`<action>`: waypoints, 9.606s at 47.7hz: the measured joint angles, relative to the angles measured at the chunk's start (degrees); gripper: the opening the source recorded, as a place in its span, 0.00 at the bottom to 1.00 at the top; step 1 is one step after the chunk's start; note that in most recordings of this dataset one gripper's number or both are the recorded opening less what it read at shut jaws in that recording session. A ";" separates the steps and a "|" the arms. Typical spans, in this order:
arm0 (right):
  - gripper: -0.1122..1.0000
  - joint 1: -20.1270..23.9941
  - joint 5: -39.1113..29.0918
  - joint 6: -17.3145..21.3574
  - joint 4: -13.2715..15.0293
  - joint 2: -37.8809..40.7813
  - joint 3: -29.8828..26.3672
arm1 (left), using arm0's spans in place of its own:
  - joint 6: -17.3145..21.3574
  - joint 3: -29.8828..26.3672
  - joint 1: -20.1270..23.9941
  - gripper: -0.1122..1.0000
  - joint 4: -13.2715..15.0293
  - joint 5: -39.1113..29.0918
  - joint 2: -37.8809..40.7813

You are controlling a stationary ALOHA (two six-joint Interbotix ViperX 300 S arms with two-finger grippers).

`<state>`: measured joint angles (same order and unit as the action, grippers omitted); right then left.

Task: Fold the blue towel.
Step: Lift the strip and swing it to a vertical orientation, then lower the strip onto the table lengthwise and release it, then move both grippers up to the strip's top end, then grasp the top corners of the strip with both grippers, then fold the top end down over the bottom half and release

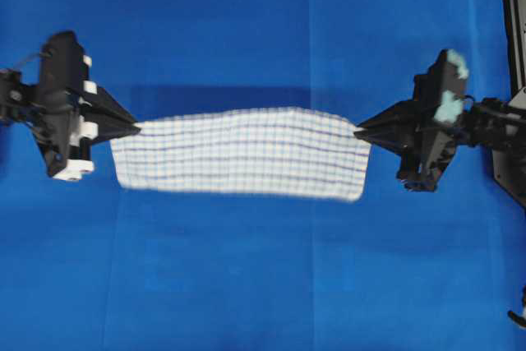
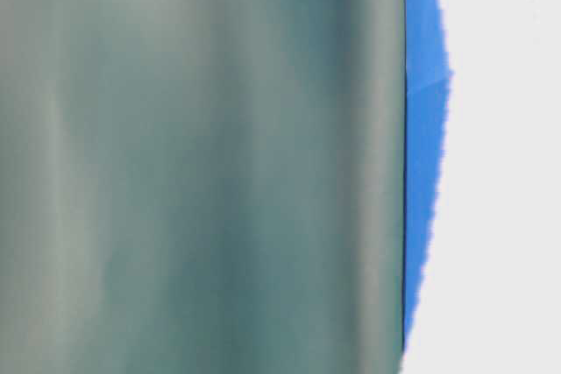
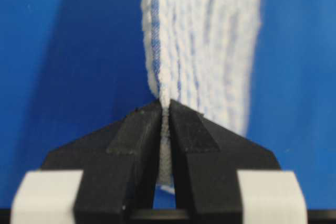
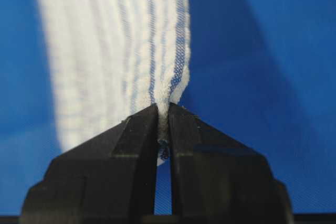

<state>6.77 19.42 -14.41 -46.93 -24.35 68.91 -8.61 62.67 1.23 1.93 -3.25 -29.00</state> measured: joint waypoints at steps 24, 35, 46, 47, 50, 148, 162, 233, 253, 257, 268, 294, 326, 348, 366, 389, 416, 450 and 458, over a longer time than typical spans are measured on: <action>0.07 -1.76 -2.99 -4.83 0.00 -8.09 -1.85 | -1.23 -2.55 -2.46 0.13 0.09 1.14 -2.20; 0.07 -8.26 -2.99 -13.71 0.00 -4.48 -5.27 | -1.67 -7.65 -6.68 0.13 0.18 6.59 5.45; 0.07 -16.26 -4.39 -20.04 0.09 0.79 -9.32 | -2.02 -15.47 -9.84 0.13 0.70 7.73 14.68; 0.07 -17.05 -4.48 -20.48 0.00 1.58 -9.84 | -2.20 -16.35 -10.02 0.13 0.88 7.91 15.64; 0.07 -18.72 -4.66 -21.45 0.00 3.16 -10.90 | -2.99 -18.46 -10.55 0.13 0.97 8.44 17.84; 0.07 -28.56 -5.27 -30.94 0.26 21.18 -29.18 | -11.78 -38.67 -17.84 0.13 25.93 44.03 48.87; 0.07 -28.48 -6.86 -30.76 0.26 22.94 -29.53 | -11.78 -38.32 -20.57 0.13 29.88 50.27 52.73; 0.91 -27.33 -9.76 -31.20 0.88 40.17 -44.56 | -19.16 -12.57 -26.10 0.85 35.33 37.97 37.62; 0.92 -27.25 -9.58 -31.20 1.93 25.05 -34.45 | -4.13 -4.75 -21.80 0.85 35.24 34.01 20.83; 0.92 -27.25 -8.88 -30.94 1.93 21.88 -31.20 | 2.90 -5.10 -17.93 0.85 35.24 33.93 20.74; 0.91 -27.25 -7.56 -30.32 1.76 17.49 -25.40 | 19.60 -6.50 -4.57 0.85 35.24 33.84 20.74; 0.91 -27.33 -2.64 -30.41 1.67 22.68 -25.31 | 29.97 -12.13 12.66 0.85 34.98 33.75 28.21; 0.89 -29.44 0.09 -30.41 1.58 40.25 -32.17 | 29.97 -22.06 18.72 0.84 34.80 34.72 47.99; 0.49 -29.36 0.26 -30.23 1.67 42.80 -33.40 | 29.88 -22.15 18.11 0.28 34.72 34.54 48.96; 0.08 -29.36 -1.32 -30.41 1.76 42.80 -33.66 | 29.97 -22.24 17.58 0.13 34.10 34.54 48.96; 0.08 -29.62 -1.58 -30.50 1.67 37.62 -32.70 | 42.10 -23.82 18.11 0.13 34.10 30.67 42.28; 0.08 -29.71 -1.41 -30.23 1.14 27.95 -28.74 | 48.60 -24.35 20.48 0.13 34.10 19.51 32.61; 0.08 -9.49 -1.32 -30.15 -10.20 16.61 -19.69 | 48.08 -19.07 0.62 0.13 34.10 19.69 26.02; 0.07 -3.34 0.00 -30.15 -14.59 16.79 -19.60 | 46.23 -18.02 -4.13 0.13 34.10 20.65 26.02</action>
<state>3.43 19.42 -44.56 -61.52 -7.56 49.31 37.62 44.65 -2.90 36.04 17.40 -2.99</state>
